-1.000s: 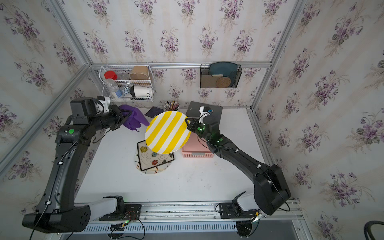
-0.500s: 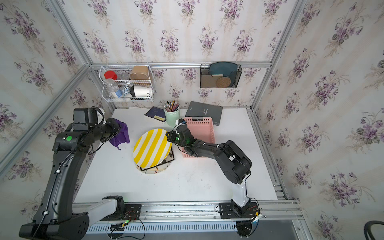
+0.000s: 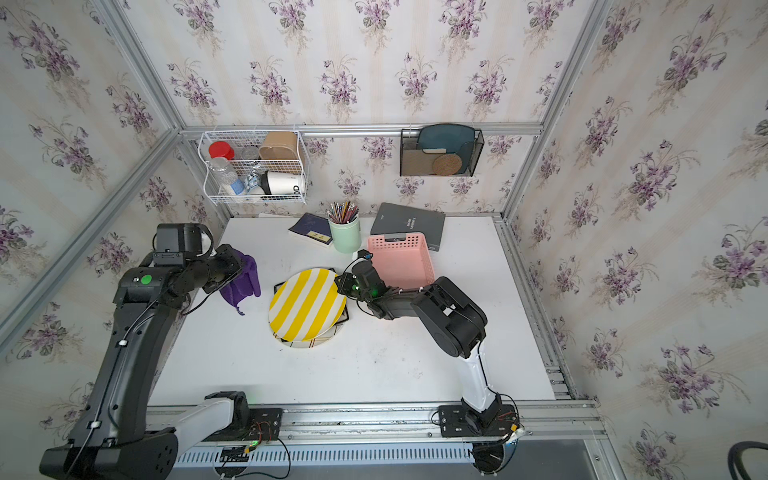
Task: Wipe the wet plate dry
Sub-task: Place the plate on the plate, then place the towel at the center of the board.
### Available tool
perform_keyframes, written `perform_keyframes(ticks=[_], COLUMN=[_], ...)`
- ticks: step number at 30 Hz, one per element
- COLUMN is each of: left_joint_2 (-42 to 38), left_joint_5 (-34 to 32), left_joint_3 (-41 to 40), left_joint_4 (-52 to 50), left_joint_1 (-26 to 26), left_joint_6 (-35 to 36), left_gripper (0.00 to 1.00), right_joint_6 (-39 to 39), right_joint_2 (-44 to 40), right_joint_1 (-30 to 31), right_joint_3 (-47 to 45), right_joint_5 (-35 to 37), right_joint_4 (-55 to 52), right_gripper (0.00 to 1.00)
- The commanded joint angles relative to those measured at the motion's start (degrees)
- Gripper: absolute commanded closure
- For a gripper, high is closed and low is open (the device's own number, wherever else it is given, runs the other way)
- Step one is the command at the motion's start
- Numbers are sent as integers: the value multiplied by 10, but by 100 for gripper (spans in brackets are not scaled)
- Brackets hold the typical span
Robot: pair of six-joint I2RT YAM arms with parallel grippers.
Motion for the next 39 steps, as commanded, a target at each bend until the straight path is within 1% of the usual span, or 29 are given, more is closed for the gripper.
perform_keyframes(ticks=[1, 3, 5, 8, 13, 17, 23, 27, 28, 30, 31, 33, 36, 37, 39], left_joint_2=[0, 0, -1, 2, 18, 53, 143, 196, 202, 220, 230, 254, 295, 305, 317], left_joint_5=[21, 27, 30, 32, 14, -1, 52, 43, 37, 13, 2, -23, -30, -25, -18], left_joint_3=[-13, -23, -33, -44, -48, -44, -21, -12, -12, -13, -11, 3, 29, 38, 53], left_joint_4=[36, 44, 54, 64, 87, 128, 229, 281, 299, 327, 332, 319, 291, 280, 251], left_joint_1=[0, 1, 0, 1, 1, 0, -2, -9, -13, -18, -19, -19, -19, -19, -19], left_joint_6=[-25, -31, -37, -40, -28, 2, 29, 22, 23, 31, 34, 40, 68, 74, 80], left_gripper=[100, 100, 100, 100, 100, 100, 100, 100, 94, 70, 62, 49, 19, 13, 6], right_joint_6=[-30, -42, -49, -55, -58, -69, -67, -65, -66, -66, -66, -66, -66, -65, -65], right_joint_2=[-17, -29, -40, -59, -103, -135, -181, -208, -214, -224, -227, -234, -244, -246, -251], right_joint_1=[0, -1, -3, -4, -6, -8, -13, -18, -18, -19, -19, -20, -20, -21, -21], right_joint_3=[-9, -5, 3, 18, 40, 65, 65, 49, 45, 37, 34, 32, 27, 25, 22], right_joint_5=[37, 35, 18, 1, -16, -26, -18, -19, -19, -19, -20, -21, -19, -18, -17], right_joint_4=[-18, -26, -29, -37, -39, -45, -58, -66, -67, -69, -71, -76, -83, -84, -85], right_gripper=[68, 53, 41, 25, 16, 15, 8, 7, 7, 6, 6, 6, 6, 6, 6])
